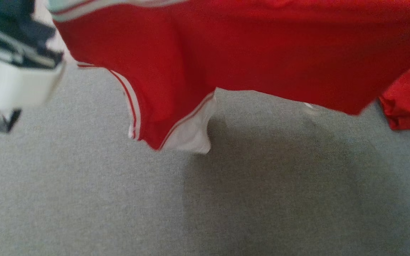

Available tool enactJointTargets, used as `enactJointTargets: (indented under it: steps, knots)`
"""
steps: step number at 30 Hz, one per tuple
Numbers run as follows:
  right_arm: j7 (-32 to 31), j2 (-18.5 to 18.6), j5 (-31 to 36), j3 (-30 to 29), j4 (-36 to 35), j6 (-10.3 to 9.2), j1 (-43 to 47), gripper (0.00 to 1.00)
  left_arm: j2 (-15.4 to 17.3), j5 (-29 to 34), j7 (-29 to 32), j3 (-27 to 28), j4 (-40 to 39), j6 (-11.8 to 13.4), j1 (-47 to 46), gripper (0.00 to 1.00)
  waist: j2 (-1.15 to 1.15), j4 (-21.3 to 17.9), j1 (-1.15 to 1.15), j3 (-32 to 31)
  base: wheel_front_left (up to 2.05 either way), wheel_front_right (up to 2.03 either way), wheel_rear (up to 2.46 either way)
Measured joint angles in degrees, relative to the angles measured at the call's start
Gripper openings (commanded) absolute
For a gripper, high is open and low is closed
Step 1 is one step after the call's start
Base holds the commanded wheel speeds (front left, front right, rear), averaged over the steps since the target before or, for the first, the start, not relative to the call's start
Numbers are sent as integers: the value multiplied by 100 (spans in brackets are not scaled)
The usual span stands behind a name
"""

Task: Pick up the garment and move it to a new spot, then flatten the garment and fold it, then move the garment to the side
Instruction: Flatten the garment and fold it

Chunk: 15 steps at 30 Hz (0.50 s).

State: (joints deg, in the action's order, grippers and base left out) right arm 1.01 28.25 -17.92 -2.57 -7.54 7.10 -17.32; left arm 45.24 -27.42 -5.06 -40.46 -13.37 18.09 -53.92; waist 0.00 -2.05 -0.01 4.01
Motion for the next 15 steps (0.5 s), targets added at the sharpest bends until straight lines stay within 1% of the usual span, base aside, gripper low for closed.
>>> enactJointTargets:
  steps: [2, 5, 9, 12, 15]
  knots:
    - [-198, 178, -60, -60, -111, 0, -238, 0, -57, -98, 103, 20, 33, -165, -340, 0, 0, 9, -1, -36, 0, 0, 0]
    - [-436, 371, -199, 33, 8, 0, -711, 0, -193, -207, 339, 18, 345, -426, -827, 0, 0, 18, 0, 62, 0, 0, 0]
    - [-513, 548, -391, 527, 647, 0, -1528, 0, -544, -419, 608, -27, 1091, -738, -1294, 0, 0, 43, 1, 356, 0, 0, 0]
    - [-499, 600, -541, 998, 1213, 0, -2274, 0, -697, -309, 664, -123, 1779, -962, -1747, 0, 0, 60, 3, 685, 0, 0, 0]
    - [-298, 598, -548, 1440, 1786, 0, -3154, 0, -875, -156, 583, -121, 2381, -1069, -2326, 0, 0, 57, 3, 1082, 0, 0, 0]
